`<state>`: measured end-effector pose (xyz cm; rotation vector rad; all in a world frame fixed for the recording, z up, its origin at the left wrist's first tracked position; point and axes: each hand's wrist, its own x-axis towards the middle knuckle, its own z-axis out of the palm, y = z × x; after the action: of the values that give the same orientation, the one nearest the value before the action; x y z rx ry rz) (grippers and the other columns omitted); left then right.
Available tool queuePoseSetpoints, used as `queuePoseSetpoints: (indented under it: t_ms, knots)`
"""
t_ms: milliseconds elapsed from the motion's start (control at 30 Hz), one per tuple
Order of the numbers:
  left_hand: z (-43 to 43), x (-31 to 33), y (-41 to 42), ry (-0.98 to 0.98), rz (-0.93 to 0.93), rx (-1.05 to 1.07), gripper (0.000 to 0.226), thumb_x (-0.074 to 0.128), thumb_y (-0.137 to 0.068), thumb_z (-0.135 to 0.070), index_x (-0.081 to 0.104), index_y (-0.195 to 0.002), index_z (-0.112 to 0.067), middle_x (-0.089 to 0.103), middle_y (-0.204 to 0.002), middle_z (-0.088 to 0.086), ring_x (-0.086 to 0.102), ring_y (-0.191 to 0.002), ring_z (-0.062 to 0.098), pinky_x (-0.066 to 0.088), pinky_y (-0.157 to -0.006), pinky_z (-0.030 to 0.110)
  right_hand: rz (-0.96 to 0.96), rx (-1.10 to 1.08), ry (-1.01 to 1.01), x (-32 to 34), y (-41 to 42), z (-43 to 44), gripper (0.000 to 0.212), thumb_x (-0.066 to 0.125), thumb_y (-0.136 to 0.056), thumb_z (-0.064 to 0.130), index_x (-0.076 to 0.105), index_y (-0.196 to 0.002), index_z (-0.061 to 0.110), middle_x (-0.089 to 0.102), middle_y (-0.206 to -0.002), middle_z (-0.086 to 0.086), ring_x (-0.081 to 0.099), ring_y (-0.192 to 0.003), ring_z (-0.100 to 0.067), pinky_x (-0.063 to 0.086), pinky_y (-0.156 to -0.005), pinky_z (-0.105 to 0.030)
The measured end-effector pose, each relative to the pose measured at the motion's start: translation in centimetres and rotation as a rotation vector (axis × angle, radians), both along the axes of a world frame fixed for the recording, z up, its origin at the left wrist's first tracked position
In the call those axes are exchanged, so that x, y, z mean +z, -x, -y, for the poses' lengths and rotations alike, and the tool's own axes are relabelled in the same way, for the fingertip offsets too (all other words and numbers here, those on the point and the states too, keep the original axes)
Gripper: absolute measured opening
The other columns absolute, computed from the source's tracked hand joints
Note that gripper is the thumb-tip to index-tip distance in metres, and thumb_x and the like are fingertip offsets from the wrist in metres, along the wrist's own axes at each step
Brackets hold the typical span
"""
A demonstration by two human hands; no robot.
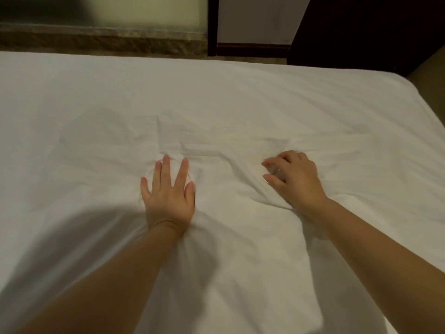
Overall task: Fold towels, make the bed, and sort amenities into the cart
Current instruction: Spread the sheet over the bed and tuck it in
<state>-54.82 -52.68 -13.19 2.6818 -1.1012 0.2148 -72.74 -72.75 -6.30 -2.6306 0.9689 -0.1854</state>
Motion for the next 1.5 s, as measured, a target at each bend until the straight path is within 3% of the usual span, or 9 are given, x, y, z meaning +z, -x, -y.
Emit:
queuePoseSetpoints:
  t_ms: [233,467,667,933,1067,1133,1300,1400,1500]
  knots:
    - [0.0,0.4,0.2,0.014,-0.085,0.015,0.056,0.026,-0.091,-0.040,0.044,-0.142,-0.026,0.039,-0.148,0.015,0.036,-0.137,0.032,0.023,-0.107,0.059,-0.048,-0.186,-0.051,0.0,-0.8,1.1,0.047,0.050,-0.094,0.040,0.043,-0.139,0.030,0.042,-0.138,-0.004,0.039,-0.125,-0.026,0.031,-0.102,-0.040]
    - [-0.1,-0.7,0.1,0.081,0.027,0.006,0.051,0.030,-0.093,-0.038,0.045,-0.141,-0.026,0.041,-0.147,0.014,0.040,-0.135,0.031,0.026,-0.106,0.055,0.035,-0.219,-0.092,0.3,-2.0,4.0,0.012,0.063,-0.089,0.027,0.067,-0.095,0.018,0.055,-0.108,-0.001,0.045,-0.105,-0.024,0.036,-0.084,-0.029]
    - [-0.2,-1.1,0.0,0.124,0.111,-0.002,0.049,0.032,-0.095,-0.037,0.045,-0.141,-0.027,0.042,-0.146,0.014,0.042,-0.134,0.030,0.026,-0.106,0.052,0.115,-0.218,0.293,0.9,-4.5,4.7,0.016,0.052,-0.096,0.021,0.062,-0.095,0.010,0.062,-0.100,-0.009,0.050,-0.096,-0.033,0.026,-0.076,-0.035]
    - [-0.3,-1.1,0.1,0.129,0.116,-0.009,0.049,0.033,-0.094,-0.037,0.046,-0.140,-0.027,0.043,-0.146,0.014,0.043,-0.133,0.029,0.027,-0.105,0.052,0.016,-0.165,0.037,-0.1,-4.6,6.3,0.027,0.051,-0.094,0.035,0.060,-0.117,0.023,0.060,-0.118,0.001,0.050,-0.114,-0.022,0.030,-0.098,-0.037]
    - [-0.2,-1.0,0.0,0.125,0.103,-0.010,0.049,0.033,-0.094,-0.037,0.045,-0.141,-0.027,0.043,-0.146,0.014,0.043,-0.133,0.029,0.028,-0.106,0.051,0.059,-0.165,-0.290,1.1,-5.7,7.1,0.021,0.056,-0.090,0.041,0.068,-0.087,0.024,0.067,-0.089,0.009,0.059,-0.093,-0.015,0.044,-0.089,-0.036]
    - [-0.5,-1.0,-0.1,0.156,0.116,-0.023,0.049,0.033,-0.094,-0.035,0.044,-0.141,-0.026,0.042,-0.147,0.015,0.043,-0.133,0.027,0.029,-0.105,0.051,0.154,-0.244,-0.160,1.3,-6.3,7.4,0.020,0.057,-0.091,0.033,0.067,-0.086,0.017,0.064,-0.086,0.003,0.059,-0.089,-0.020,0.041,-0.077,-0.031]
    - [-0.9,-1.0,-0.3,0.238,0.185,-0.118,0.048,0.036,-0.093,-0.028,0.042,-0.141,-0.023,0.042,-0.146,0.010,0.039,-0.134,0.020,0.029,-0.103,0.052,0.151,-0.405,0.118,0.3,-6.3,7.9,0.023,0.049,-0.095,0.028,0.068,-0.092,0.015,0.064,-0.094,0.002,0.057,-0.092,-0.023,0.024,-0.082,-0.031]
    - [-0.6,-1.1,-0.2,0.229,0.146,-0.108,0.046,0.038,-0.092,-0.029,0.051,-0.136,-0.026,0.045,-0.145,0.007,0.043,-0.133,0.022,0.027,-0.104,0.051,-0.005,-0.384,0.194,0.1,-7.4,6.8,0.027,0.045,-0.097,0.031,0.062,-0.116,0.022,0.057,-0.127,-0.006,0.046,-0.119,-0.029,0.025,-0.098,-0.040]
    - [-0.5,-1.6,-0.2,0.187,0.114,-0.065,0.049,0.038,-0.091,-0.031,0.049,-0.139,-0.027,0.043,-0.147,0.008,0.044,-0.133,0.024,0.026,-0.106,0.049,0.044,-0.099,0.364,0.3,-7.4,1.4,0.044,0.041,-0.096,0.040,0.048,-0.137,0.027,0.041,-0.148,-0.004,0.033,-0.137,-0.028,0.010,-0.110,-0.044]
